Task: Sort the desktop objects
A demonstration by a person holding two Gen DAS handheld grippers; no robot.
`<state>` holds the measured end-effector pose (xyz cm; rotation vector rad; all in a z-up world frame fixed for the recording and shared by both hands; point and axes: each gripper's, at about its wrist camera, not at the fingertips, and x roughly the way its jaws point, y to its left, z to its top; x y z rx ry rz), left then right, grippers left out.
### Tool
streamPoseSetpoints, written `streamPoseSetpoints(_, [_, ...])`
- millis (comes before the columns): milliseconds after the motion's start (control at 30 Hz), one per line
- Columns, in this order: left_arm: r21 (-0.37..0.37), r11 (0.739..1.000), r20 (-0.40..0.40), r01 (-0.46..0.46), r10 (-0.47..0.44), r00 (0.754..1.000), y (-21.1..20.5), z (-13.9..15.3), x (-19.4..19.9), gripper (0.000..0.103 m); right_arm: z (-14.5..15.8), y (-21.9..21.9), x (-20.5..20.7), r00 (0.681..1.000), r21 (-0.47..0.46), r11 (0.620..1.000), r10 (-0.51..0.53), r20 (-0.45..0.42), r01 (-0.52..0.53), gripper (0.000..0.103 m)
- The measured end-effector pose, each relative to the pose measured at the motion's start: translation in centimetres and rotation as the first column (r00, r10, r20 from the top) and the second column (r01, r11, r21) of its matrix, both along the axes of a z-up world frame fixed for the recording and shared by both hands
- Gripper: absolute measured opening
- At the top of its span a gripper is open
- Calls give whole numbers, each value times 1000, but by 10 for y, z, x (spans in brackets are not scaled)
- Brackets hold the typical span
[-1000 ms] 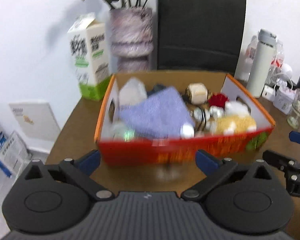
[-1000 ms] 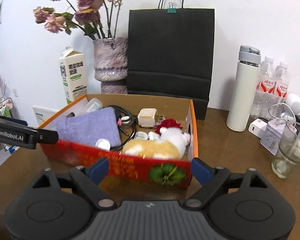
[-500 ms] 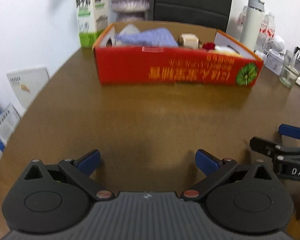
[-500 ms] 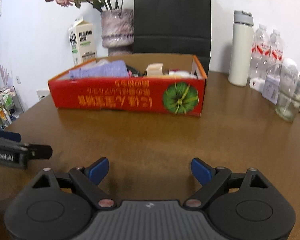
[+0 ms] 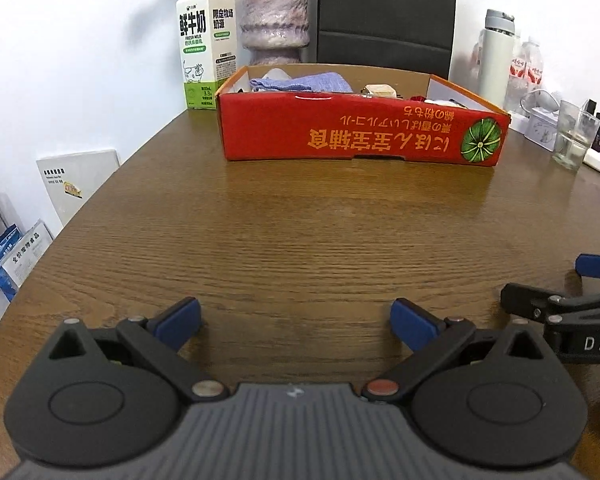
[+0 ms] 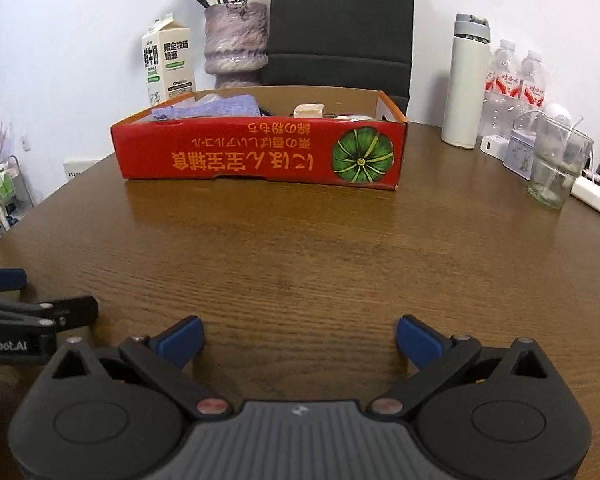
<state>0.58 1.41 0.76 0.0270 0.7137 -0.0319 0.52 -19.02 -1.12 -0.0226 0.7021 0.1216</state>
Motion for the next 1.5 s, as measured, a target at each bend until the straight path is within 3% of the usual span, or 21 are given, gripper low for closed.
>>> streamPoseSetpoints(1500, [-3,1000,9,0,0,1000,-2,-2,1,103,1,3,1,1000,-4,1000,-18,-2,18,103])
